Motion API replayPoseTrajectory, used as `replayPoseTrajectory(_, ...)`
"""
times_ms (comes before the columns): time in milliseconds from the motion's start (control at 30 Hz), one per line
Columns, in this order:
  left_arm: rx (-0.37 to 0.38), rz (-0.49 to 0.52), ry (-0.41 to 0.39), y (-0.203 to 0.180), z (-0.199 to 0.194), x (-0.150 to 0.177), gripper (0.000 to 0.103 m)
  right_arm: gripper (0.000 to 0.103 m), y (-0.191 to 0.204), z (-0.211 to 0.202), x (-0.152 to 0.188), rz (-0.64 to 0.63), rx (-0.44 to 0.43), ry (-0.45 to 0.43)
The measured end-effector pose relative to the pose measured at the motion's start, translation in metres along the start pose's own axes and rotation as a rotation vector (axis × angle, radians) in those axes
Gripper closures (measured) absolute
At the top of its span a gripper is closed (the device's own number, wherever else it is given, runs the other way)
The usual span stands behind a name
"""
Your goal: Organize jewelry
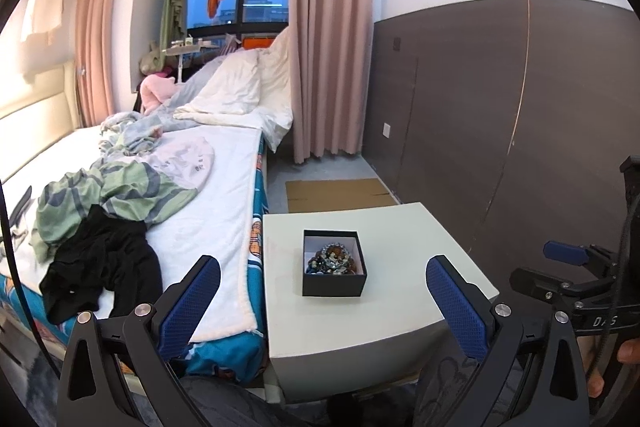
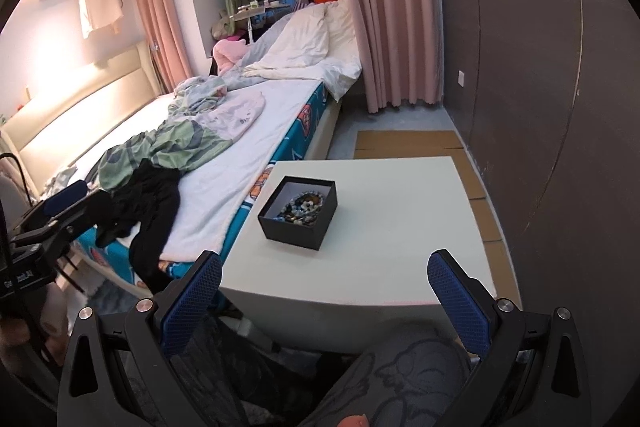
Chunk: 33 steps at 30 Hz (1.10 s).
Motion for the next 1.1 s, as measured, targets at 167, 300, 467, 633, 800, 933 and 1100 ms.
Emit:
replayPoseTrajectory(167,-0.005,0.012,0.003,0.001,-0.003,0.002,0.001,0.000,0.007,0.000,0.002,-0.011,-0.015,0.001)
replayPoseTrajectory(300,0.005,0.002,0.008,0.003,-0.002,0.004,0.001,0.000,0.012,-0.002,0.003,-0.027,0.004,-0.019)
replayPoseTrajectory(467,0.004,0.006,0.011,0.003,-0.001,0.005,0.001,0.000,0.009,-0.001,0.005,-0.020,-0.015,-0.011)
replayPoseTrajectory(633,0.001,0.002,0.008,0.004,-0.001,0.006,0.001,0.000,0.006,-0.002,0.005,-0.011,-0.012,-0.015)
replayPoseTrajectory(800,-0.006,-0.010,-0.002,0.003,-0.001,0.008,0.000,0.000,0.007,-0.003,0.006,-0.007,-0.013,-0.012)
replayPoseTrajectory(933,-0.008,-0.004,-0.002,0.000,-0.001,0.009,0.000,0.000,0.007,-0.004,0.007,-0.005,-0.013,-0.015)
replayPoseTrajectory(1100,-0.009,-0.002,-0.003,-0.001,-0.002,0.010,0.001,0.000,0.006,-0.007,0.006,-0.003,-0.015,-0.022)
Point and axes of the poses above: each gripper's, at about its wrist camera, not at the fingertips, and z roughly the way its jaws point, y to its left, x to its underside, the point moved 3 cm from there along z, roughly the way its jaws point, and after that the axes turned 15 degrees about y, right-handed, at the moved point
